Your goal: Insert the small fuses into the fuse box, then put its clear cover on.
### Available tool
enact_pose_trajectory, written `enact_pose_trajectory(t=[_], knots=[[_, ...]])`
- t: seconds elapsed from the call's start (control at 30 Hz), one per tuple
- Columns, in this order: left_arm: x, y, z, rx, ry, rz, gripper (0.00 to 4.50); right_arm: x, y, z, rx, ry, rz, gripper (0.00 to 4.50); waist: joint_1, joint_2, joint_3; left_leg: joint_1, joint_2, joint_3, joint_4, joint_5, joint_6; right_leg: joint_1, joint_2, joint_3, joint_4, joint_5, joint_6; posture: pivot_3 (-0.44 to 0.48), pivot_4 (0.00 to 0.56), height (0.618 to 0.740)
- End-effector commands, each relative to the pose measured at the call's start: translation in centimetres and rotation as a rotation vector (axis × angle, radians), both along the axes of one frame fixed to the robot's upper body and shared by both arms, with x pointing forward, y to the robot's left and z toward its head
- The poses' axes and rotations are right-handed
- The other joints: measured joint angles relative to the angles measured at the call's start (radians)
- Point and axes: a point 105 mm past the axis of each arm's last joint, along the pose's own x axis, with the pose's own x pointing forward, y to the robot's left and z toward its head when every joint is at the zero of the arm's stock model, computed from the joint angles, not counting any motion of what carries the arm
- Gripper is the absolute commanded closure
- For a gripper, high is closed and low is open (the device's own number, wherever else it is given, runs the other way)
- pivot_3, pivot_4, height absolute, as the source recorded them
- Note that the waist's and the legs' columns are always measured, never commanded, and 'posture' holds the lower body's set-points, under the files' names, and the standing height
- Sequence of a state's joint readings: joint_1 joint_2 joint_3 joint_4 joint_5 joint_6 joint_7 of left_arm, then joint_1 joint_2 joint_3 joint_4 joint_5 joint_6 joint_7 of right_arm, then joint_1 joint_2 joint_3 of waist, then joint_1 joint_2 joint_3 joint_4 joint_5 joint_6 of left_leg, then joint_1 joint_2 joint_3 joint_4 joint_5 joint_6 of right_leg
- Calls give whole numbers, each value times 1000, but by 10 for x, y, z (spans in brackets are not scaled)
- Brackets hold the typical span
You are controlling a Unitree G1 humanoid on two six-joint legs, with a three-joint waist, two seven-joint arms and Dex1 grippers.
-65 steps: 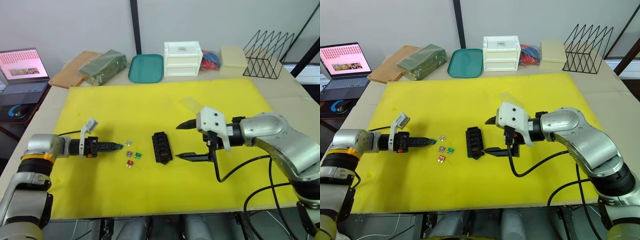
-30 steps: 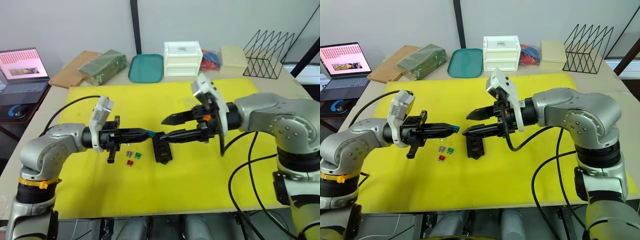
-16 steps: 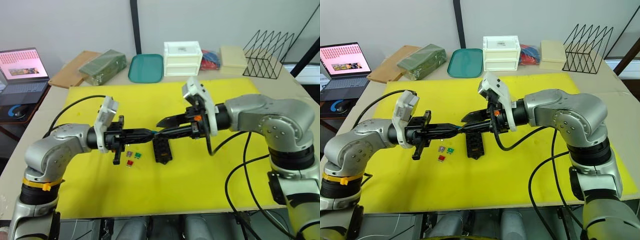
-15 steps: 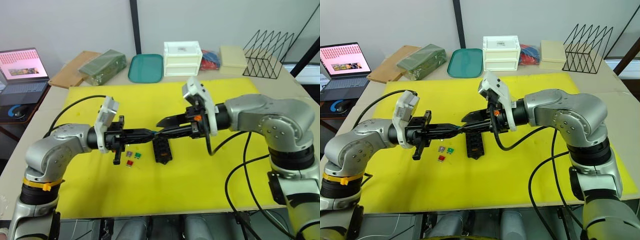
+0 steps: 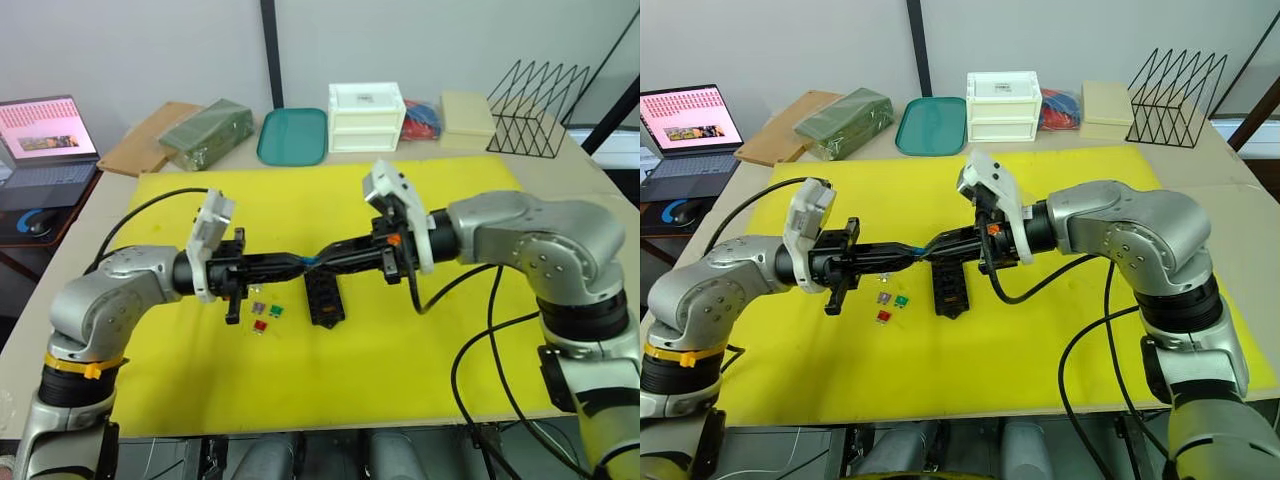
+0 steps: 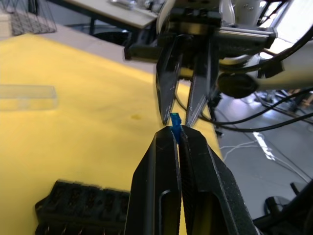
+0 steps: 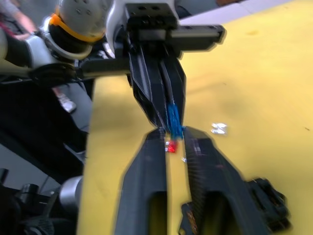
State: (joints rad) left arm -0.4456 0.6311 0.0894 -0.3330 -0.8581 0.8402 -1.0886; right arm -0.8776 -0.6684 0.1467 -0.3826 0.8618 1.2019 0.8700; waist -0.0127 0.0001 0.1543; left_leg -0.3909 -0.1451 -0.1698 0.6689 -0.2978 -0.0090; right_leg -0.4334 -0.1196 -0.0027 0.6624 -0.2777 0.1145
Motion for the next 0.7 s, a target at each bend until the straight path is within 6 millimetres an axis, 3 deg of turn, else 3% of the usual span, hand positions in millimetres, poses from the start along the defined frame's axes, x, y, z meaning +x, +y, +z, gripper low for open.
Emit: enact_pose_trajectory(t=[0.03,0.5,0.6,0.7], knots=[[-4,-4,8,-4,-46,-31,4500,-1,1,6,11,-33,18,4007,0,0,0,0,0,0,0,0,0,0,0,0,0,0,0,0,150,740],[-2,-7,8,-7,-54,-23,4500,-5,4,7,20,-28,42,4007,0,0,0,0,0,0,0,0,0,0,0,0,0,0,0,0,150,740],[-1,-7,8,-8,-57,-22,4500,-6,4,6,19,-24,48,4474,0,0,0,0,0,0,0,0,0,0,0,0,0,0,0,0,150,740],[0,-8,9,-11,-60,-22,4500,-7,5,5,17,-19,55,4474,0,0,0,0,0,0,0,0,0,0,0,0,0,0,0,0,150,740]])
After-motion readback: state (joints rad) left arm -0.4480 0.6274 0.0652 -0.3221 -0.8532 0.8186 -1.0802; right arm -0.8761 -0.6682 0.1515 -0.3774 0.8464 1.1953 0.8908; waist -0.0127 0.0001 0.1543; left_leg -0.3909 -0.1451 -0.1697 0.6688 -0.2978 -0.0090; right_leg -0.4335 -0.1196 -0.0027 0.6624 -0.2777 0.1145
